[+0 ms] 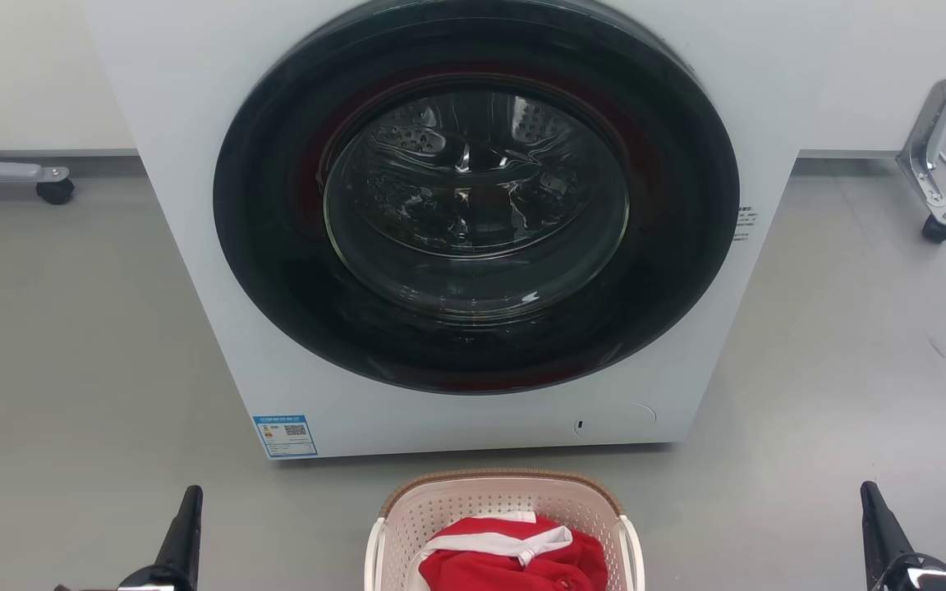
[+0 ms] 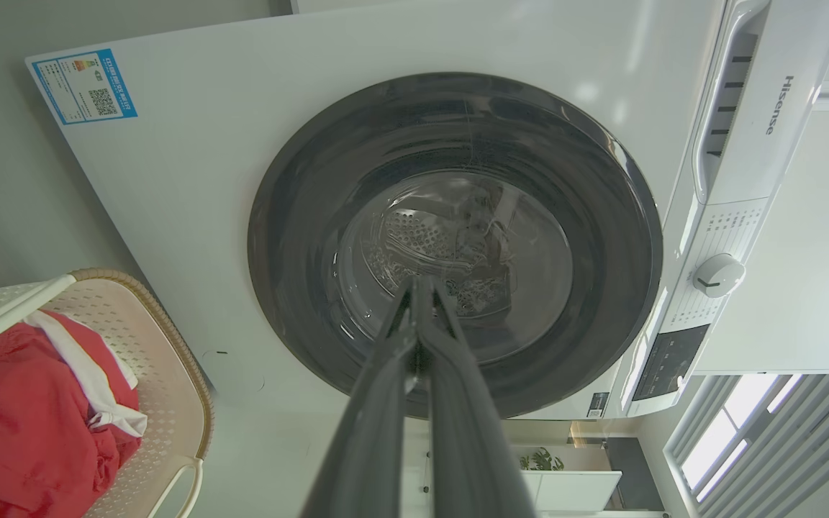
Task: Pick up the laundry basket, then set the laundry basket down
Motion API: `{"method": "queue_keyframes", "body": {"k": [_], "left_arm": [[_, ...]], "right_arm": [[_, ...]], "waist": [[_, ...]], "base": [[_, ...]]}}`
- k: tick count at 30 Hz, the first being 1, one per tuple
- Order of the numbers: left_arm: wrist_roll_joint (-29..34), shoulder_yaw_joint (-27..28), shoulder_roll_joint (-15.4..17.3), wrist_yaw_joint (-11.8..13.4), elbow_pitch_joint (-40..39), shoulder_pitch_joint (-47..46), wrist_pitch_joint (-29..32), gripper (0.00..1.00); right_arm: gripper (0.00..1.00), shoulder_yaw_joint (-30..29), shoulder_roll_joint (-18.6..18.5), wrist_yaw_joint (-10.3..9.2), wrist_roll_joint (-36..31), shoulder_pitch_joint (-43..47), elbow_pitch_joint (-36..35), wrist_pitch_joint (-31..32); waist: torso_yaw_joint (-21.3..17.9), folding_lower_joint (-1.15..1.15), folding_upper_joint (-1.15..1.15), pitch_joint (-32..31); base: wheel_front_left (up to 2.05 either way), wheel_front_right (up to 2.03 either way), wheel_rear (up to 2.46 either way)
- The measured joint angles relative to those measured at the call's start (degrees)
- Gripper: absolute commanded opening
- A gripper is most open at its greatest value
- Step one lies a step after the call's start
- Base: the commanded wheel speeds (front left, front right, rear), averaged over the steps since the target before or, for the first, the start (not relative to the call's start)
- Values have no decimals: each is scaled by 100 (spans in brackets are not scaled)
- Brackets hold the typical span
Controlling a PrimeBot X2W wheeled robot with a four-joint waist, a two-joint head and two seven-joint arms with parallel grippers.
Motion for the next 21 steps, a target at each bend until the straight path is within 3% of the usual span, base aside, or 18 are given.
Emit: {"method": "queue_keyframes", "body": {"k": [7, 8, 21], "left_arm": [[1, -23, -69, 8, 237, 205, 0, 0], [1, -29, -80, 9, 293, 268, 0, 100], [323, -319, -76, 34, 203, 360, -246, 100]], "right_arm": [[0, 25, 73, -11, -2, 166, 249, 0], [100, 34, 97, -19, -2, 226, 303, 0], [100, 376, 115, -42, -205, 294, 304, -247]], "waist": [[0, 0, 0, 0], [0, 0, 0, 0], [3, 0, 0, -5]], "base": [[0, 0, 0], [0, 0, 0], [0, 0, 0]]}}
